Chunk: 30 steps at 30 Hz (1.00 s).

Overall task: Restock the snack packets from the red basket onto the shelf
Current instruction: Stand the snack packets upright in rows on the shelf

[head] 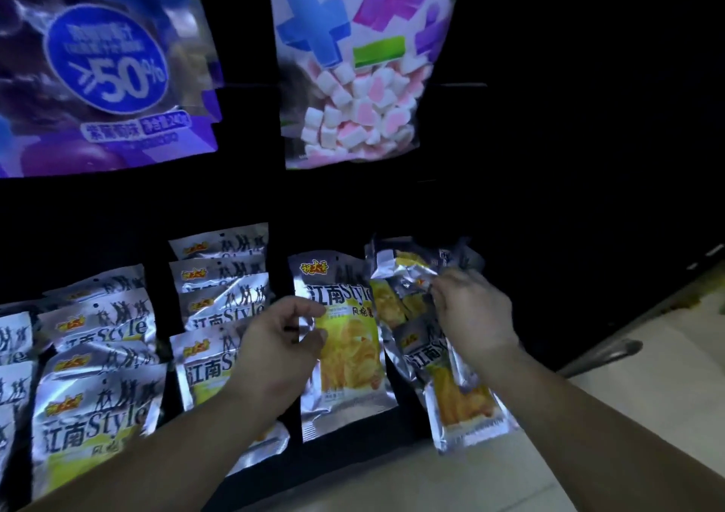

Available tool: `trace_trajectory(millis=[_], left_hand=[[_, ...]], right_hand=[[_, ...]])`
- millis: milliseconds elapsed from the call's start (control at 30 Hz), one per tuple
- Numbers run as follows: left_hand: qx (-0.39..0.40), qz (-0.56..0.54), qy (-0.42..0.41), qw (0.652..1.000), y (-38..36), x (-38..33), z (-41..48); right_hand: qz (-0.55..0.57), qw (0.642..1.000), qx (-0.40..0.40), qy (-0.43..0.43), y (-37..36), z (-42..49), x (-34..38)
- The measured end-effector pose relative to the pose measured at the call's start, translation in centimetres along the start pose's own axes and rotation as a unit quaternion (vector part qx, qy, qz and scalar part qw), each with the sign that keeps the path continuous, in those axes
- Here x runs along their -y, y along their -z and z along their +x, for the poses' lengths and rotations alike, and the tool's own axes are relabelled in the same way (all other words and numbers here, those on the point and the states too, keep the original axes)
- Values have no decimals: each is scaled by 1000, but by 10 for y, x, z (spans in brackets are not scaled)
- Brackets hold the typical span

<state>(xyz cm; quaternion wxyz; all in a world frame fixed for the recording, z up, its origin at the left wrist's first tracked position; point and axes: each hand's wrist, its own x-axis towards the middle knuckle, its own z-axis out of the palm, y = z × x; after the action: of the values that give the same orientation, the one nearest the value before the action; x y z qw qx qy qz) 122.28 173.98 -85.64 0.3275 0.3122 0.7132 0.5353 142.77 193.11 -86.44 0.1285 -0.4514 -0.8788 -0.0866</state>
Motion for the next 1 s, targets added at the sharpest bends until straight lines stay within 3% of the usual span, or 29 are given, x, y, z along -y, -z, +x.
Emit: trace_trajectory(millis=[133, 200, 300, 433, 533, 700, 867, 1000], left_hand=[[-14, 23, 12, 1000, -5, 1, 1], [-14, 36, 15, 999, -2, 4, 2], [-13, 43, 19, 999, 3, 9, 3], [-13, 52, 34, 998, 16, 18, 4], [-17, 54, 42, 998, 27, 21, 4], [-12, 59, 41, 997, 38, 21, 3], [-12, 73, 43, 996, 36, 23, 5], [-10, 67, 39, 997, 28, 27, 6]], right_hand=[[25, 976, 198, -81, -39, -19, -12], [74, 957, 253, -124, -50, -24, -12], [112, 952, 246, -143, -54, -29, -15], [3, 985, 163, -56, -53, -36, -9], [10, 990, 136, -28, -43, -44, 7], [27, 978, 201, -45, -35, -56, 38], [113, 913, 346, -182, -43, -73, 60], [185, 896, 341, -217, -56, -74, 52]])
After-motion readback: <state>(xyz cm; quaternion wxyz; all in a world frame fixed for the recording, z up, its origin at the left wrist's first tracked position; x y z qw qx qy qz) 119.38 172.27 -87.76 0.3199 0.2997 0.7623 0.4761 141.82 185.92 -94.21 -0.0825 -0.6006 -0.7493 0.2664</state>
